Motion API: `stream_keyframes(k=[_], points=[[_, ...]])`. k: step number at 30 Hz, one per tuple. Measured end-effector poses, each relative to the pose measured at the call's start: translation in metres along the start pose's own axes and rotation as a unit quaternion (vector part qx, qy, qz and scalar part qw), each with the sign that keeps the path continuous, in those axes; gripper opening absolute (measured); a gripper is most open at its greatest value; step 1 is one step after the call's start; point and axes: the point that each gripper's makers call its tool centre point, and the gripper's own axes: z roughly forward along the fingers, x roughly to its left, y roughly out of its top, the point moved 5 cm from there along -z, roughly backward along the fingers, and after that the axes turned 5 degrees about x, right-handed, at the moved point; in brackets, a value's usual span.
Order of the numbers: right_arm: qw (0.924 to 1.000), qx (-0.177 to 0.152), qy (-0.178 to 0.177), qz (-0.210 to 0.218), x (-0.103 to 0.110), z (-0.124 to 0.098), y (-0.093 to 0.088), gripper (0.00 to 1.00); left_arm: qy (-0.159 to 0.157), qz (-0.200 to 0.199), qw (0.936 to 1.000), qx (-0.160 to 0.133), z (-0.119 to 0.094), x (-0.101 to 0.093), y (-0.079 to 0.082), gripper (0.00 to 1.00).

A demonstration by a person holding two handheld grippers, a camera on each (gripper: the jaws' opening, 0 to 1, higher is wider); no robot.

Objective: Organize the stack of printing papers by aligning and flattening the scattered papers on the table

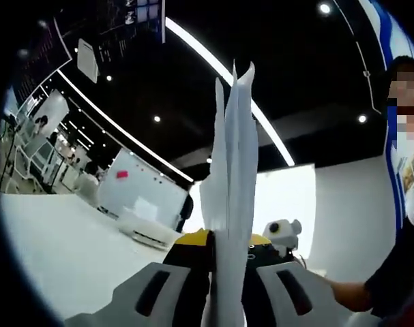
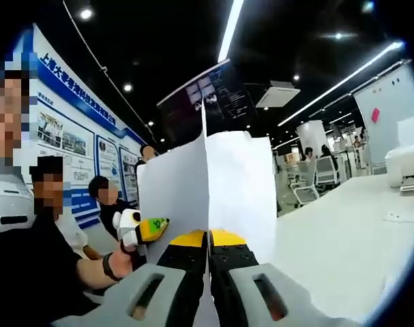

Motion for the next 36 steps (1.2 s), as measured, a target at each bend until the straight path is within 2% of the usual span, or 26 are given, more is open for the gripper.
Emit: stream_keyframes(k=[7,20,27,28,32,36], points=[[0.9999,-0.009,0.009,0.006,0.001,0.004,0.003,0.00,0.002,-0.002,1.0000,-0.003,0.000,0.001,0.000,0.15],[0.9998,-0.007,0.016,0.001,0.005,0.010,0.007,0.00,0.008,0.012,0.9999,0.004,0.000,0.003,-0.003,0.06],[0.9999,-0.004,0.013,-0.005,0.003,0.009,0.006,0.00,0.006,0.016,0.9998,0.008,0.000,0.002,-0.004,0.06],[0.9999,-0.004,0.010,-0.010,0.004,0.008,0.006,0.01,0.007,0.016,0.9998,0.008,0.000,0.002,-0.004,0.06],[0.9992,-0.005,-0.006,-0.040,0.003,0.005,0.007,0.16,0.010,0.016,0.9998,0.005,-0.001,0.002,-0.003,0.06],[0.9983,-0.009,-0.010,-0.056,0.006,0.001,0.010,0.21,0.012,0.012,0.9999,0.002,-0.003,0.003,-0.002,0.06]])
